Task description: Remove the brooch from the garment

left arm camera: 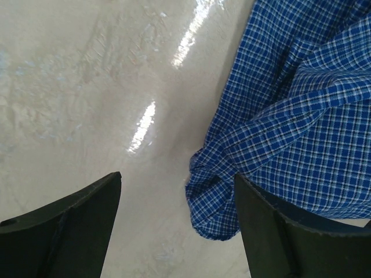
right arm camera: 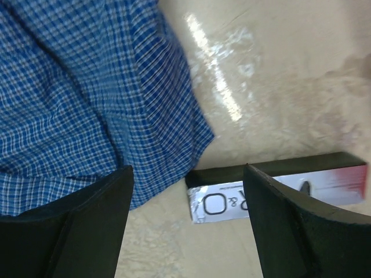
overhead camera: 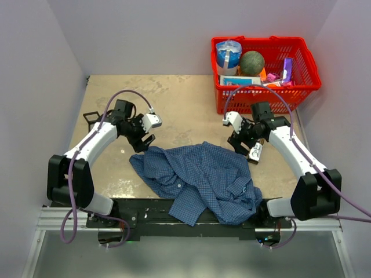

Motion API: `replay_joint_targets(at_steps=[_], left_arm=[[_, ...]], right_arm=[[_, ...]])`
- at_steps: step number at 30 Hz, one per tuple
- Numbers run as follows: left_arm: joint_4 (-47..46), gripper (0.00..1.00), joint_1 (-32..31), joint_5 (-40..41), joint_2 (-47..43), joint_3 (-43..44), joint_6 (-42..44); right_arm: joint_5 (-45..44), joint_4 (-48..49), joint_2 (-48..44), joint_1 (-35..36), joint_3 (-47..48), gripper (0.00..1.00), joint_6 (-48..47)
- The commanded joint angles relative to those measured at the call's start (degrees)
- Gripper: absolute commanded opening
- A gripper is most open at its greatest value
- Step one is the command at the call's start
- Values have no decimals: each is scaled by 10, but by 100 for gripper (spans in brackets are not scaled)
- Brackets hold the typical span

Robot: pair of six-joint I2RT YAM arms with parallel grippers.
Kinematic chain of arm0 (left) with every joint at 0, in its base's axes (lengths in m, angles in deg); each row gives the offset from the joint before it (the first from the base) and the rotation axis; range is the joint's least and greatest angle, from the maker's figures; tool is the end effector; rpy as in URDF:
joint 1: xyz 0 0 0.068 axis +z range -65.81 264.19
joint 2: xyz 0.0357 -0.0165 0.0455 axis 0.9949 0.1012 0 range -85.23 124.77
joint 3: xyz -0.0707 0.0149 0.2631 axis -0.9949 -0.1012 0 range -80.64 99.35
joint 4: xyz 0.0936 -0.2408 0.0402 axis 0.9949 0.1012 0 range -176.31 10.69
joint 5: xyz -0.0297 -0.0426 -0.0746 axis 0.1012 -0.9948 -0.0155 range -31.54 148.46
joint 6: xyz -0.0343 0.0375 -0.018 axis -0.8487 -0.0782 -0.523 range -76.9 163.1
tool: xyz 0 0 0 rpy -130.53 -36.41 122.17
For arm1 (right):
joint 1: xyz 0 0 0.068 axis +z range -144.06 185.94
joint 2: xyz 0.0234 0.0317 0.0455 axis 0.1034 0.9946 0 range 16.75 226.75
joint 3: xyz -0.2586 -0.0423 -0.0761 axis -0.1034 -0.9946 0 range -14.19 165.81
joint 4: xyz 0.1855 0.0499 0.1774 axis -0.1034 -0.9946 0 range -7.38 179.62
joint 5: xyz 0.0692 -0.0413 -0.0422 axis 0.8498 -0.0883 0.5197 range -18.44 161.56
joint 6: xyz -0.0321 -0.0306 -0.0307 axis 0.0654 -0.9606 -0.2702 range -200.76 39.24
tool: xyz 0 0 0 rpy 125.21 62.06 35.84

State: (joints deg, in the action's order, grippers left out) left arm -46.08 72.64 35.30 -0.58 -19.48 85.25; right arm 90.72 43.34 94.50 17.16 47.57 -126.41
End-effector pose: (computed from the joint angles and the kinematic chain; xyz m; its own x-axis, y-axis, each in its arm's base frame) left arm 0.2826 -0.0721 0.2381 -0.4131 0.7142 -0.5650 0.8525 0.5214 0.0359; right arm 0.2587 0.0633 0.2664 -0.3684 -0.7618 -0.5329 -0.8542 0.5036 -0.1295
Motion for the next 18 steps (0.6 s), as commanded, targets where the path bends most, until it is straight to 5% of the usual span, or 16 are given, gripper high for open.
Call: replay_joint_targets(at_steps=[1,11,14,17,18], left_arm=[[7,83,-4,-27,1,1,1],[-39,84,-4,-99,-4,-41,-15],[-27,77,-4,-128,2,-46,-10],[-30,42,-4,-138,12,-52,-14],[-30,17,-4,-135,16,-47,-19]], right_arm=[[-9,-18,2,-2,-25,80,-34],[-26,36,108,-5,-48,82,-18],[-12,43,140,-3,-25,77,-12],[-5,46,161,-1,3,45,-1],[-4,44,165,-1,27,29,5]])
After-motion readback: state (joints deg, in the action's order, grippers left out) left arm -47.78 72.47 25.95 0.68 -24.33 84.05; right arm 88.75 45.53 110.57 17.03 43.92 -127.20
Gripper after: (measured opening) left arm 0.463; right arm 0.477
